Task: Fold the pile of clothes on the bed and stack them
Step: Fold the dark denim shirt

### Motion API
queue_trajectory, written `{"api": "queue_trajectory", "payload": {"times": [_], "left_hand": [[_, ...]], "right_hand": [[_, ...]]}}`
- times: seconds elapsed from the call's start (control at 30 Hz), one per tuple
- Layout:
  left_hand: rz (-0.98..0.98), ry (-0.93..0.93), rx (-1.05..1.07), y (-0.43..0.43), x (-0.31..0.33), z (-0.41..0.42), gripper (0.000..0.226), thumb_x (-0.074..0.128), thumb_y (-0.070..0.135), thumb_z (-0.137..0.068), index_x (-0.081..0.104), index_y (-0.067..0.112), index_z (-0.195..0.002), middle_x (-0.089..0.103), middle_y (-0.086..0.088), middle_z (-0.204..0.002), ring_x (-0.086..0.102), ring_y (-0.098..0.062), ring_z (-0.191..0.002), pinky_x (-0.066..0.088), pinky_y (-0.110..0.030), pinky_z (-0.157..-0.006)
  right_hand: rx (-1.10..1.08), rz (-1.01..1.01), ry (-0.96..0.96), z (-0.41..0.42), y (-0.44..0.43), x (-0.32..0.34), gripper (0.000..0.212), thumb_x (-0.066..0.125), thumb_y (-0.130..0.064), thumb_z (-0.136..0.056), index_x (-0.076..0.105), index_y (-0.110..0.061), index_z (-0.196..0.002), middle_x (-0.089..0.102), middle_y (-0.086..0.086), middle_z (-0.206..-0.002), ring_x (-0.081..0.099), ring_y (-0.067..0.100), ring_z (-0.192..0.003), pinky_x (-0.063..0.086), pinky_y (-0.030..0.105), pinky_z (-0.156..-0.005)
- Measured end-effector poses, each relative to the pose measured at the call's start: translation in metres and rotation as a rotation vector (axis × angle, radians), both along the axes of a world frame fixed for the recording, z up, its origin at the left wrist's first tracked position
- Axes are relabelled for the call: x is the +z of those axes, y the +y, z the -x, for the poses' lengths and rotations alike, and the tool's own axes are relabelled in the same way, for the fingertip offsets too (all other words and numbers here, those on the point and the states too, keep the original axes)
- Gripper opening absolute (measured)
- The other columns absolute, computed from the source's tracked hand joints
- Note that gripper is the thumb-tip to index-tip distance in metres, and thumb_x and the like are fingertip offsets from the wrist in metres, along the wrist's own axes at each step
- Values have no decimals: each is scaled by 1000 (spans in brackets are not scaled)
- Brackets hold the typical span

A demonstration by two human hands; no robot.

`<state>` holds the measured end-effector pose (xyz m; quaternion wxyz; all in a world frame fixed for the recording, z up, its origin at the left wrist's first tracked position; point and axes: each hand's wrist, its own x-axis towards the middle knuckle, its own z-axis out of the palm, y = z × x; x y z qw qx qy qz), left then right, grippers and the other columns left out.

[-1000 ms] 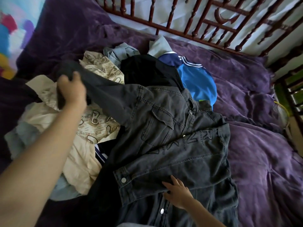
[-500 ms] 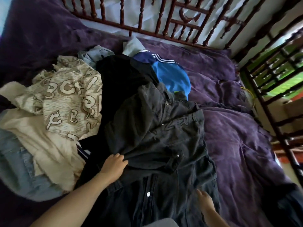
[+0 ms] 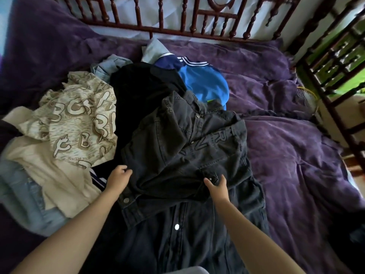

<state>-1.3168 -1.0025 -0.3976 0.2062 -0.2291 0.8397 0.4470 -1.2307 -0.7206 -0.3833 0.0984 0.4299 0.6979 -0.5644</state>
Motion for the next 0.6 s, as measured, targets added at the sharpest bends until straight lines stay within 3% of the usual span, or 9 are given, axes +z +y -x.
{"api": "queue_trajectory", "payload": {"times": [0.1,0.17,0.2,0.23,0.3,0.4,0.47,0.53,0.6], "left_hand": [[-115,-18,210,4,5,18,38,53,22,-94,52,3,-126,53,-14,-125,49,-32,-118,40,-39,-97],[-204,-30,262,8,6,32,22,52,24,-95,58,7,-106,54,-8,-103,48,-26,-108,41,-37,-87],[-224,-41,269,10,7,40,16,51,25,-95,57,10,-94,52,-7,-95,46,-24,-103,39,-35,-83],[-229,-49,275,12,8,46,17,52,26,-95,57,10,-97,53,-8,-97,46,-24,-105,38,-36,-85],[-226,-30,318,15,9,57,45,55,24,-93,44,7,-133,47,-13,-133,42,-28,-126,34,-40,-101],[-168,35,253,21,11,68,68,59,20,-91,22,15,-148,28,-13,-151,31,-30,-137,30,-41,-109],[-145,44,155,25,8,74,71,62,19,-89,22,16,-148,29,-17,-150,32,-30,-136,30,-41,-109],[-68,21,40,34,7,79,71,65,27,-87,27,18,-146,35,-18,-146,37,-33,-132,33,-44,-108],[141,-19,-146,45,7,83,70,64,41,-85,31,22,-144,39,-14,-143,36,-36,-130,34,-50,-105]], "right_hand": [[-154,157,-30,12,1,-9,66,67,-16,-85,30,-9,-139,51,11,-129,53,27,-116,47,41,-97],[-180,137,-99,15,3,-9,33,64,-10,-86,48,-3,-114,59,12,-101,60,25,-89,54,33,-70],[-173,147,-112,15,4,-5,15,62,-8,-87,54,-4,-98,59,11,-87,58,22,-76,49,28,-57],[-170,158,-92,14,6,-1,5,61,-6,-87,56,-6,-86,58,8,-78,56,19,-68,44,23,-49],[-223,184,26,9,18,11,10,59,-1,-85,56,-9,-79,58,7,-71,55,18,-65,45,22,-49],[-380,223,180,-16,50,30,11,56,3,-84,56,-8,-81,60,9,-74,57,24,-70,49,33,-64],[-411,189,92,-40,73,25,10,56,1,-86,54,-8,-83,59,9,-73,57,23,-67,50,30,-57],[-349,124,-121,-62,84,13,8,58,-1,-87,52,-6,-88,54,8,-69,53,15,-49,41,21,-39],[-282,116,-248,-76,88,-2,11,60,-1,-87,51,-4,-92,48,9,-64,42,9,-36,30,17,-31]]}}
